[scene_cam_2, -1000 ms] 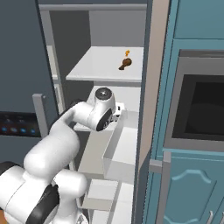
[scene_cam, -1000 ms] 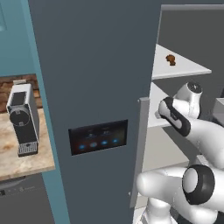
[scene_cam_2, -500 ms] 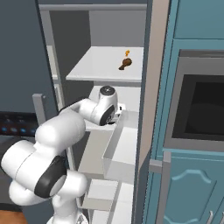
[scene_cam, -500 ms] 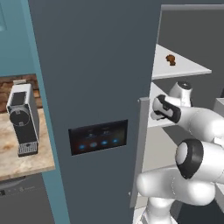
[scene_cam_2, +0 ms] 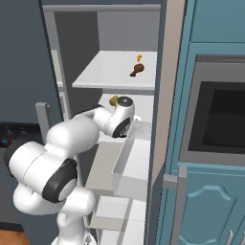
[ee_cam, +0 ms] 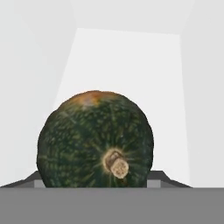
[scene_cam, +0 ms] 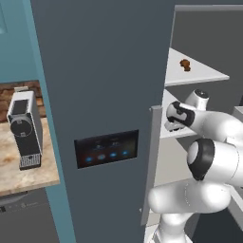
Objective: Transport the chicken drumstick and squash to the fridge. Place the chicken drumstick on the rack containing meat and place the squash on the rack containing the vegetable, ensuring meats and vegetables are on different racks.
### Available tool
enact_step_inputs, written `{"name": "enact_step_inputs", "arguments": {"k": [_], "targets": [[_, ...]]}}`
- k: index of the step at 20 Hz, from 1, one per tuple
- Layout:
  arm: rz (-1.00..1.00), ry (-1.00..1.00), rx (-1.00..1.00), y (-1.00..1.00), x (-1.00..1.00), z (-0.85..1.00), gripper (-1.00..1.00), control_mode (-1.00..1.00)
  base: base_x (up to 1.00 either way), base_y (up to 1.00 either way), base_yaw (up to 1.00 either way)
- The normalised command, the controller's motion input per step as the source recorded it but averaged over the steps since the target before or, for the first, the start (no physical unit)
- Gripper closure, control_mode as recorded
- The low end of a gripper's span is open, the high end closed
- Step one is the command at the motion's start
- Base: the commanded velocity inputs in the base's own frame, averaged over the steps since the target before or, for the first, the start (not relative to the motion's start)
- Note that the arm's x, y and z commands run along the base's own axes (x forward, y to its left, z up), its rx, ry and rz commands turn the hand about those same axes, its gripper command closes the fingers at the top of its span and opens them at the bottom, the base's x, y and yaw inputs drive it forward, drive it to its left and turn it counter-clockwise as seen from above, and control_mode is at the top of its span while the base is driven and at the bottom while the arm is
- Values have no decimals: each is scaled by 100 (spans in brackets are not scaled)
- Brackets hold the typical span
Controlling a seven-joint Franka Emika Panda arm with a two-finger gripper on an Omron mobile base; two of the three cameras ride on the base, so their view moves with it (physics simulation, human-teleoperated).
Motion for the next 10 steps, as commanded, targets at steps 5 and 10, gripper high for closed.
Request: {"name": "enact_step_inputs", "arguments": {"k": [5, 10], "targets": [[2, -3, 0, 0, 21, -36, 100, -100, 0, 0, 0], [1, -2, 0, 0, 19, -43, -100, -100, 0, 0, 0]]}}
